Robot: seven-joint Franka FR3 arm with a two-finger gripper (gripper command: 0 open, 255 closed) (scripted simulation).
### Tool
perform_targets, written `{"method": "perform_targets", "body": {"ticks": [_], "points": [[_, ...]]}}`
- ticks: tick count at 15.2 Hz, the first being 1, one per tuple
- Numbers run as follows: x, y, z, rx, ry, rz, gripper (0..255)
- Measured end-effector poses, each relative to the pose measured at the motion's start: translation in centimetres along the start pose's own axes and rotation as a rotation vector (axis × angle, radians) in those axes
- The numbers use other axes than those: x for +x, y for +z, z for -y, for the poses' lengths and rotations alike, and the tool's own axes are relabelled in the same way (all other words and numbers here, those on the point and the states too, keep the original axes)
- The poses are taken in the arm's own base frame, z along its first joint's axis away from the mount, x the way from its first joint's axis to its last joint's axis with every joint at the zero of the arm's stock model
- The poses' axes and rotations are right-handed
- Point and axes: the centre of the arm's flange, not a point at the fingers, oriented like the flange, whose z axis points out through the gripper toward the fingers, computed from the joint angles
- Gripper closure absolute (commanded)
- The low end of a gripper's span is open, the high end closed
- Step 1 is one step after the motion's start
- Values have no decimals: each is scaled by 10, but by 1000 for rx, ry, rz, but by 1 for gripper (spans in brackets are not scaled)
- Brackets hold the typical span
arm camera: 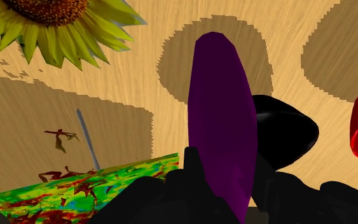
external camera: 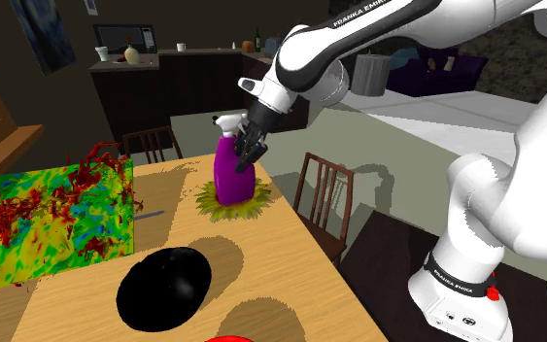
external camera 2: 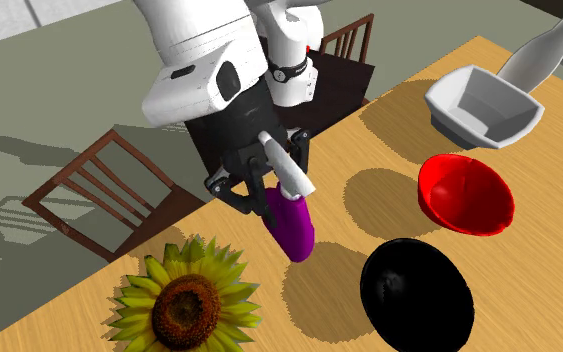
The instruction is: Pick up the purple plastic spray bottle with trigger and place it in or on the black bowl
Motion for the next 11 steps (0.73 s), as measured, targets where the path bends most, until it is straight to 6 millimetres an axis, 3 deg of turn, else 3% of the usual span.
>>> {"method": "perform_targets", "body": {"ticks": [2, 4, 11], "points": [[6, -1, 1, 0, 0, 0, 255], [21, 4, 15, 0, -1, 1, 255], [81, 46, 68, 0, -1, 2, 255]]}}
